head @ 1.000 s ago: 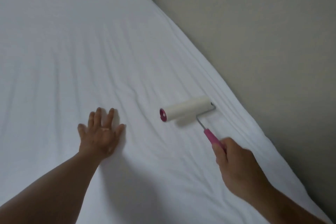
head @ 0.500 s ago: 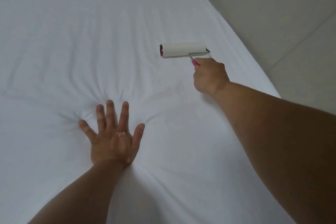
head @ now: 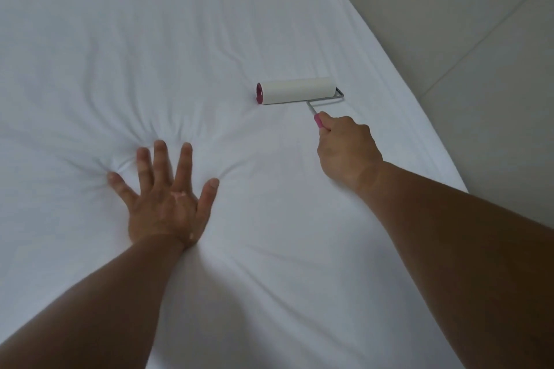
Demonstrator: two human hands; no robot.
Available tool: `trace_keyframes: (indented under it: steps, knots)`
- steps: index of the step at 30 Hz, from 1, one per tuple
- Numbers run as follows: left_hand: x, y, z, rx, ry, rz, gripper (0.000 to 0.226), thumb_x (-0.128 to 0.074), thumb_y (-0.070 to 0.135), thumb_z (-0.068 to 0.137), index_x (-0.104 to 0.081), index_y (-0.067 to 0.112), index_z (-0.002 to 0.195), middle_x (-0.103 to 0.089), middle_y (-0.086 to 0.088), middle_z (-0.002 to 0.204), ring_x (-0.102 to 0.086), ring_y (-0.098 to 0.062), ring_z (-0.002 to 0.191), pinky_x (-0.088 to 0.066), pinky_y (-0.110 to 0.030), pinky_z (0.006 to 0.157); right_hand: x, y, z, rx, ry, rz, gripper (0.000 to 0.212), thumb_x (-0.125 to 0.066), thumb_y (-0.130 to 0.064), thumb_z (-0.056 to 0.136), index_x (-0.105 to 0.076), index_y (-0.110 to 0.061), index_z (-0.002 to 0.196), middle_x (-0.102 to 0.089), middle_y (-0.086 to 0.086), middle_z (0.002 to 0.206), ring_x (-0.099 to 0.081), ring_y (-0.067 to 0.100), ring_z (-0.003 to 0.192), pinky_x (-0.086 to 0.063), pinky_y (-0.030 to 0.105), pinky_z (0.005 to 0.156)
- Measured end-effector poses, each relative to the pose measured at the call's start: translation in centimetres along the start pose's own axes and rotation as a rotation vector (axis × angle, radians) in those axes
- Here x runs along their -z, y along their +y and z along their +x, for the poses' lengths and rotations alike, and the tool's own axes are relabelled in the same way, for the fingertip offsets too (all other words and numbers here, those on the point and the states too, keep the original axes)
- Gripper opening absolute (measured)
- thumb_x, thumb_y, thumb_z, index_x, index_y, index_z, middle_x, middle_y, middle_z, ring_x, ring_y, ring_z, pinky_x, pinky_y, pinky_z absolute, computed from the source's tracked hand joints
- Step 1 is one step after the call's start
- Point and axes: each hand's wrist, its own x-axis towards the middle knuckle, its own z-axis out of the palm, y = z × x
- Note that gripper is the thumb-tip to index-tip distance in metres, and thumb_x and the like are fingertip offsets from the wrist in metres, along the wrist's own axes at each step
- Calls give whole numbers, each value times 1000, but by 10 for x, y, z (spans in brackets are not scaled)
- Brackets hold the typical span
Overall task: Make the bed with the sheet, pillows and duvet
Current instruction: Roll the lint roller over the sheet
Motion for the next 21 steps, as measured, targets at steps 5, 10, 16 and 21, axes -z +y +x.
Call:
trace_keyframes:
  steps: [5,10,16,21]
  knots:
    - [9,-1,-4,-12,-7,-13,82,7,79,87,6,36,157,3,-7,166,8,-30,152,7,-70,113,-5,26,-64,-26,11,39,32,-39,-21,101,-50,-29,130,-45,-4,79,-46,28,80,-39,32,63]
    - [23,-3,-9,-34,-65,26,87,12,81,83,9,35,156,7,-5,167,11,-30,152,7,-71,111,-10,49,-129,-70,18,60,33,-36,-27,103,-45,-33,134,-36,-13,72,-44,26,77,-38,32,63]
    - [30,-10,-45,-87,-115,47,87,11,79,84,7,32,157,6,-4,167,10,-28,153,4,-71,112,-13,69,-200,-165,-3,102,37,-36,-31,103,-40,-38,139,-43,-11,72,-46,25,74,-44,34,67]
    - [39,-16,-83,-146,-166,97,83,5,77,86,7,31,156,6,-4,166,7,-29,152,-3,-73,111,-6,83,-265,-236,-31,137,43,-36,-38,103,-34,-42,146,-65,3,91,-61,28,80,-52,36,75]
